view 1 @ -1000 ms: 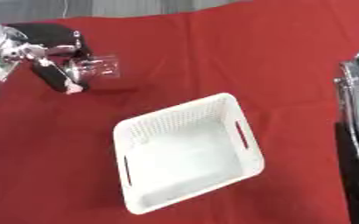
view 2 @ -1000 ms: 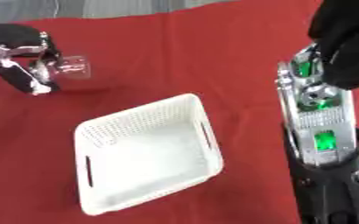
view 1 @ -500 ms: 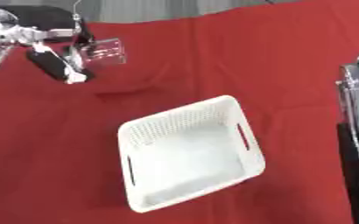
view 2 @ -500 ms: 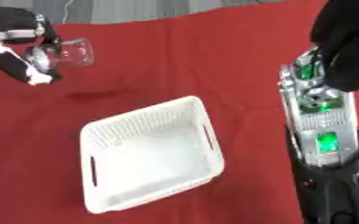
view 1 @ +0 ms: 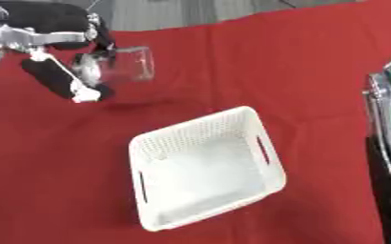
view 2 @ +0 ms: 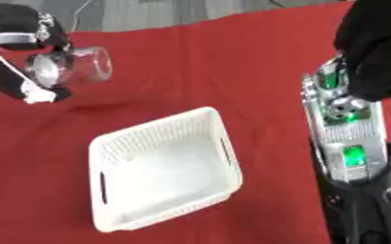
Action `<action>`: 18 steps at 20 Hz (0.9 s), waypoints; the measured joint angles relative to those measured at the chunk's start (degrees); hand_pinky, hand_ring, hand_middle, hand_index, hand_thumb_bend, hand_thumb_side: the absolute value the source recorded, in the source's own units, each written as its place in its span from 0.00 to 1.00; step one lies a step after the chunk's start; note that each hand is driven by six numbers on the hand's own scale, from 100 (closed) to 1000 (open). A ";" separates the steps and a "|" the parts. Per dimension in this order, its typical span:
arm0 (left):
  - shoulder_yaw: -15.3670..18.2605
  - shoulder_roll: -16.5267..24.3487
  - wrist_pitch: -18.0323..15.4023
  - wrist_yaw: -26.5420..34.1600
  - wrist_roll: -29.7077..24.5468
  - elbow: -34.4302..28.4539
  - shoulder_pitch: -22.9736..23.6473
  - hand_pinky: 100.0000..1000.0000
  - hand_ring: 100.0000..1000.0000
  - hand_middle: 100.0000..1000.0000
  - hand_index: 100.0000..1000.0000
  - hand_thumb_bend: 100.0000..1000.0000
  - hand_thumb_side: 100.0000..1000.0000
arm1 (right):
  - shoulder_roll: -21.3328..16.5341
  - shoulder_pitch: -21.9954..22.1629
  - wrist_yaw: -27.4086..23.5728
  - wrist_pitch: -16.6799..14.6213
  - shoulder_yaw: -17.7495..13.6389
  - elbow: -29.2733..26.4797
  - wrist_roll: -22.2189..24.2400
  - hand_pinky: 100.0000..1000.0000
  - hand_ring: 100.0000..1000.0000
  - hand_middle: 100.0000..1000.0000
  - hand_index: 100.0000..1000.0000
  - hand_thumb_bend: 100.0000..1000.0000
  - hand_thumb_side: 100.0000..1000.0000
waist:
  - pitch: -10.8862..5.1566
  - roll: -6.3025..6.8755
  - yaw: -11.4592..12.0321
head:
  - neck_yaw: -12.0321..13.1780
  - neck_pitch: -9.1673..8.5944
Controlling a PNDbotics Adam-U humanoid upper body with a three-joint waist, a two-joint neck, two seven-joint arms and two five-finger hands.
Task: Pick up objects on the table and place them in the box.
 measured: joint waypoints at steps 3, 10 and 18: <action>-0.88 1.48 0.50 2.30 -1.16 -5.21 0.78 0.00 0.00 0.00 0.04 0.00 0.33 | -0.01 0.00 0.00 0.02 0.01 0.00 0.04 0.53 0.53 0.55 0.60 0.00 1.00 | 0.00 0.06 -0.17 | 0.00 0.00; -3.61 2.59 0.69 7.77 -4.73 -10.46 0.32 0.00 0.00 0.00 0.05 0.00 0.33 | -0.01 0.00 -0.02 0.06 0.05 0.00 0.12 0.53 0.53 0.55 0.60 0.00 1.00 | 0.00 0.08 -0.33 | 0.01 0.01; -6.61 0.81 0.60 11.28 -7.69 -10.74 -4.03 0.00 0.00 0.00 0.05 0.00 0.33 | -0.01 0.00 -0.04 -0.01 0.30 0.00 0.21 0.53 0.53 0.55 0.60 0.00 1.00 | -0.31 0.16 -0.69 | 0.09 0.02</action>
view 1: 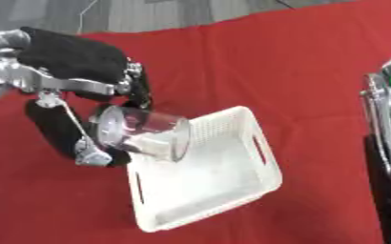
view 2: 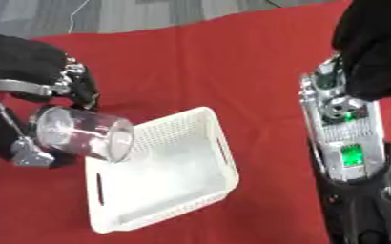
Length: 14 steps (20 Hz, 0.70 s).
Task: Pick up objects on the table and place them in the box.
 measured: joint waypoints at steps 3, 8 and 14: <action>-0.91 -1.56 0.82 0.88 -1.05 0.00 -1.40 0.00 0.00 0.00 0.05 0.00 0.33 | 0.03 0.00 0.00 -0.08 0.02 0.00 0.07 0.53 0.53 0.55 0.60 0.00 1.00 | 0.00 0.15 -0.18 | 0.05 0.00; -2.64 -4.20 2.89 1.69 -2.82 -0.01 -3.48 0.00 0.00 0.00 0.05 0.00 0.34 | 0.16 -0.01 0.00 -0.18 0.03 0.00 0.15 0.53 0.53 0.55 0.60 0.00 1.00 | 0.00 0.29 -0.69 | 0.52 0.00; -4.22 -6.75 5.95 2.35 -3.66 0.01 -4.31 0.00 0.00 0.00 0.07 0.00 0.35 | 0.56 -0.04 0.00 -0.23 0.06 0.00 0.17 0.53 0.53 0.55 0.60 0.00 1.00 | 0.00 0.47 -1.09 | 0.78 -0.01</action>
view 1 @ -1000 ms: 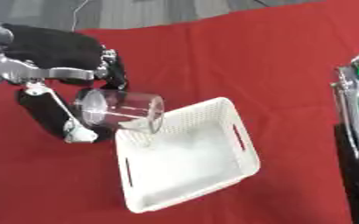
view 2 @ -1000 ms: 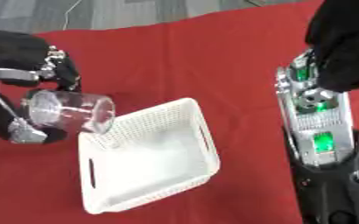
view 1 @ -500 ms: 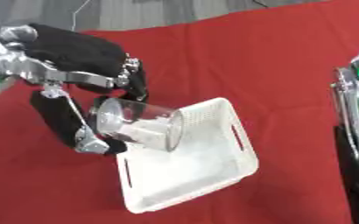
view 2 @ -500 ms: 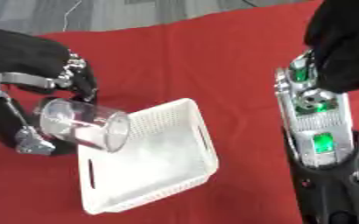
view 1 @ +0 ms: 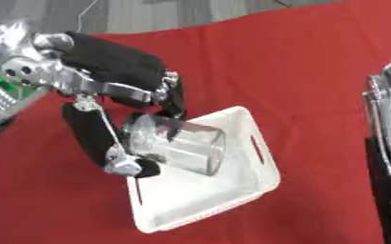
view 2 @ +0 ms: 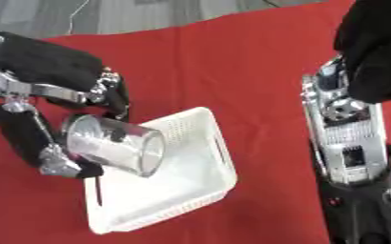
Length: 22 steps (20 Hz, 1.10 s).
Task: Pick up objects on the table and place them in the box.
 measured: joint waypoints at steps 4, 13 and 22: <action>-0.79 -1.44 2.09 1.05 0.24 0.40 -0.25 0.00 0.08 0.27 0.39 0.00 0.32 | 0.19 -0.04 0.00 -0.04 0.01 0.00 -0.01 0.53 0.53 0.55 0.60 0.00 1.00 | 0.01 0.10 -0.34 | 0.27 0.00; -1.09 -1.79 0.72 -4.83 0.59 1.66 -0.31 0.55 0.72 0.77 0.79 0.00 0.82 | 0.47 -0.09 0.00 -0.29 0.03 0.00 0.11 0.53 0.53 0.55 0.60 0.00 1.00 | 0.02 0.21 -0.46 | 0.46 0.01; -1.06 -1.83 -1.10 -7.46 0.99 2.73 -0.16 0.69 0.84 0.86 0.86 0.18 0.90 | 0.47 -0.10 0.00 -0.29 0.03 0.00 0.11 0.53 0.53 0.55 0.60 0.00 1.00 | 0.02 0.20 -0.45 | 0.69 0.20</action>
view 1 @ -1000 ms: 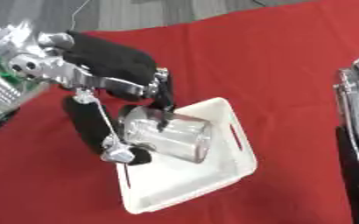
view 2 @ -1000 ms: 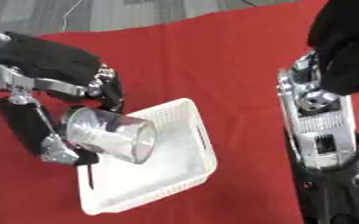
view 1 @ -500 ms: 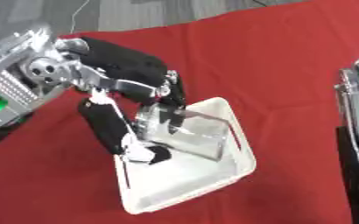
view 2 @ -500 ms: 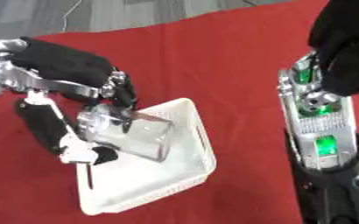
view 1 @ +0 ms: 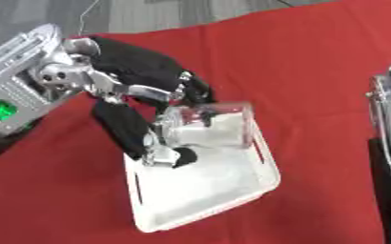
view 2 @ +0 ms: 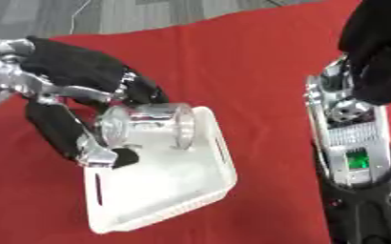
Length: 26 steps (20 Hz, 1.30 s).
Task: Pick up objects on the table and place them in the box.
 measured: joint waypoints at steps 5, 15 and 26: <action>0.02 0.31 -0.43 -0.75 -2.03 0.27 0.02 0.75 0.89 0.90 0.89 0.29 0.94 | 0.00 0.00 0.00 0.00 0.00 0.00 0.00 0.53 0.53 0.55 0.60 0.00 1.00 | 0.00 0.00 0.02 | 0.01 0.27; 3.29 0.75 -0.38 0.07 -0.71 -1.14 2.51 0.69 0.79 0.85 0.84 0.00 0.85 | -0.02 0.00 0.06 0.00 -0.07 0.00 -0.05 0.53 0.53 0.55 0.60 0.00 1.00 | 0.00 -0.01 0.66 | -0.01 0.25; 20.52 -3.37 -19.81 13.33 57.92 -2.72 19.00 0.52 0.57 0.69 0.69 0.01 0.65 | -2.22 2.35 1.83 1.40 -2.19 -0.01 -1.95 0.53 0.53 0.55 0.60 0.00 1.00 | -2.05 -3.17 6.23 | -7.35 -3.62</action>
